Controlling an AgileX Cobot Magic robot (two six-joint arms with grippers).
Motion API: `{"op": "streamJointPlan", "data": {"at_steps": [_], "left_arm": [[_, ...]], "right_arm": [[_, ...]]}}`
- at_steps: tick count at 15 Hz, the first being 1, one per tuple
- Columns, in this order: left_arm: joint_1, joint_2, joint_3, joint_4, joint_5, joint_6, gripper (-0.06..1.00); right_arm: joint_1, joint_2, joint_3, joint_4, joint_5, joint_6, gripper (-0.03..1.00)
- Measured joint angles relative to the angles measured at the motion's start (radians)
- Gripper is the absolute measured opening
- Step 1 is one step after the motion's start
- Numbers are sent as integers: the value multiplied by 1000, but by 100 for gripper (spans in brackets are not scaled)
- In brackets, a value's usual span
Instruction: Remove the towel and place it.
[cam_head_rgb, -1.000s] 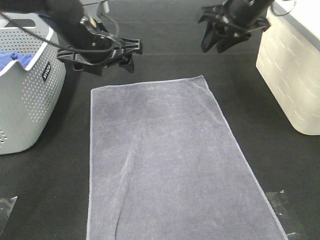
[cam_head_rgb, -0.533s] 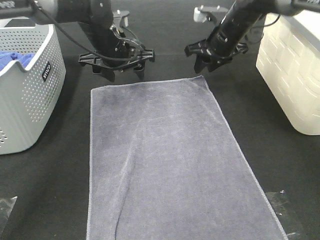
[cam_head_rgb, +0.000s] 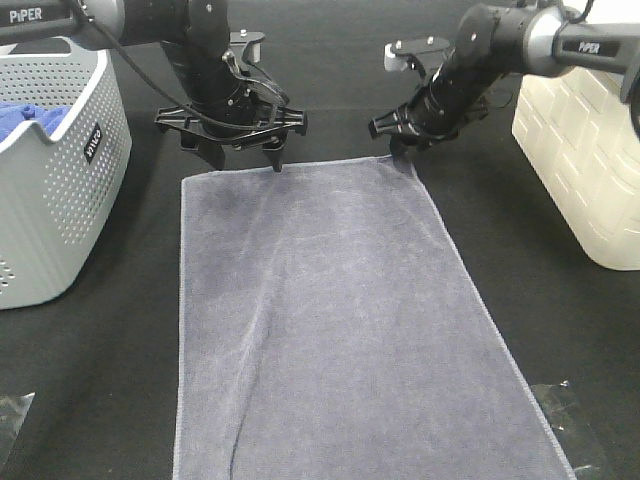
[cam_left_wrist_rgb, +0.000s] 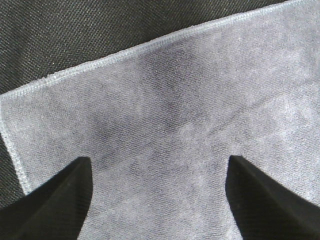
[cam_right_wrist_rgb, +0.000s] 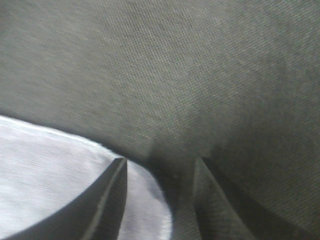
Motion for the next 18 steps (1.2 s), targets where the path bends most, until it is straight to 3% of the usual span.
{"op": "streamJointPlan", "data": {"at_steps": [2,9,13,15,18], "left_arm": [[0,1,0,0,1,3,71],[0,1,0,0,1,3,71],[0,1,0,0,1,3,71],[0,1,0,0,1,3,71],[0,1,0,0,-9,3,71]], "right_arm": [[0,19,0,1,1,0,39],[0,20,0,38,2,0,0],[0,20,0,26,19,0,0],[-6,-9,0,-57,38,49,0],[-49,-54,-17,-94,82,79,0]]}}
